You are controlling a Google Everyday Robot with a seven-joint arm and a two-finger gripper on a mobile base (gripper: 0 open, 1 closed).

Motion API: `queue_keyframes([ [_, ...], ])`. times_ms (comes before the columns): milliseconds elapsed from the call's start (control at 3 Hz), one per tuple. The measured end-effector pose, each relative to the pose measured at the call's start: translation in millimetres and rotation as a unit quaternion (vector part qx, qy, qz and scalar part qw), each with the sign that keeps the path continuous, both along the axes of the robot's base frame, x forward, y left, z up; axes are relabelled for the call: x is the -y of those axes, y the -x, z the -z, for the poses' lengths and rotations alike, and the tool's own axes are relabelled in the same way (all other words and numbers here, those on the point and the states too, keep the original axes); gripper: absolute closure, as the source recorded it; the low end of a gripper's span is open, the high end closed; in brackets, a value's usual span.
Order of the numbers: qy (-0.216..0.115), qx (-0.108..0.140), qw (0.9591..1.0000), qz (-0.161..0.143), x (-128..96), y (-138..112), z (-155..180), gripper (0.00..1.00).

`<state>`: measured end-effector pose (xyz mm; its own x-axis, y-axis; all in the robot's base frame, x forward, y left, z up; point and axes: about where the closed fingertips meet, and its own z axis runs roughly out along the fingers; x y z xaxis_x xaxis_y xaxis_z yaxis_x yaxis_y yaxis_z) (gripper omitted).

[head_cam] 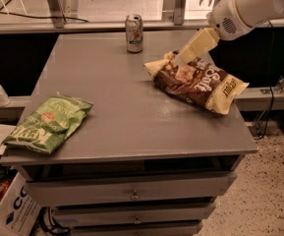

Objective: Move 7up can near green jalapeno chip bag

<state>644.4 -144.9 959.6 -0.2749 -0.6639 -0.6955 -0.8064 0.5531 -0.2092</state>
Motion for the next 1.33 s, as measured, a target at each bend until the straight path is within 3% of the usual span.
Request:
queue_keyframes([
  [333,-0.026,0.010,0.9996,-0.004,-19,-17,5,0.00],
  [667,-0.061,0.017,0.9978,-0.019,-58,-46,16,0.00],
  [1333,-0.074,0.021,0.9962,-0.042,-126,-99,51,0.00],
])
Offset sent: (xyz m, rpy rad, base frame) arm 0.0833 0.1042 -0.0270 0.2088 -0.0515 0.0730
